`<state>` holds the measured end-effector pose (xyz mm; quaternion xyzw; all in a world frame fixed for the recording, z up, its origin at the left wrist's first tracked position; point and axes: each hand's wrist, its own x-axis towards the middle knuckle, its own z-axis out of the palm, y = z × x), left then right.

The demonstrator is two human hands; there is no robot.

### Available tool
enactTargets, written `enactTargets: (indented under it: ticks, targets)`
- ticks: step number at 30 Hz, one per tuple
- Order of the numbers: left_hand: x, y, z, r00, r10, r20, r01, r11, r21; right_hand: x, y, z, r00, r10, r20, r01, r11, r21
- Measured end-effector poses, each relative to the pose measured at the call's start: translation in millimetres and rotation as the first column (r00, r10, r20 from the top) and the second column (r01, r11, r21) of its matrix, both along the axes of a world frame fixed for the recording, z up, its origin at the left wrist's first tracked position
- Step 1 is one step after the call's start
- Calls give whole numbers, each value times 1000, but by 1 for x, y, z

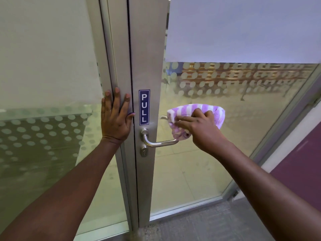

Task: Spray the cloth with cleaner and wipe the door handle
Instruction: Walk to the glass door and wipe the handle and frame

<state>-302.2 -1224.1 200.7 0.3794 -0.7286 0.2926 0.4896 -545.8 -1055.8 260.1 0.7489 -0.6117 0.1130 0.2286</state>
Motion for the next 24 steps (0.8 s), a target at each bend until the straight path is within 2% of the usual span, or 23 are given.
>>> enactTargets:
  ticks: [6,12,15,19,24]
  targets:
    - [-4,22,7,996,-55,-69,62,993,103,1,18,-15,957,-21,289,48,995,-88]
    - [-9,57,6,975,-150,-161,172,977,129,7,31,-33,799,53,598,-9,997,-77]
    - [-13,76,-3,963,-222,-153,248,952,178,7,38,-35,667,78,741,-97,995,-17]
    - [-21,100,-15,946,-286,-155,318,912,259,10,56,-27,351,138,926,-188,979,-75]
    - [-38,140,-18,914,-338,-223,402,825,397,-3,73,-35,182,113,977,-176,981,-81]
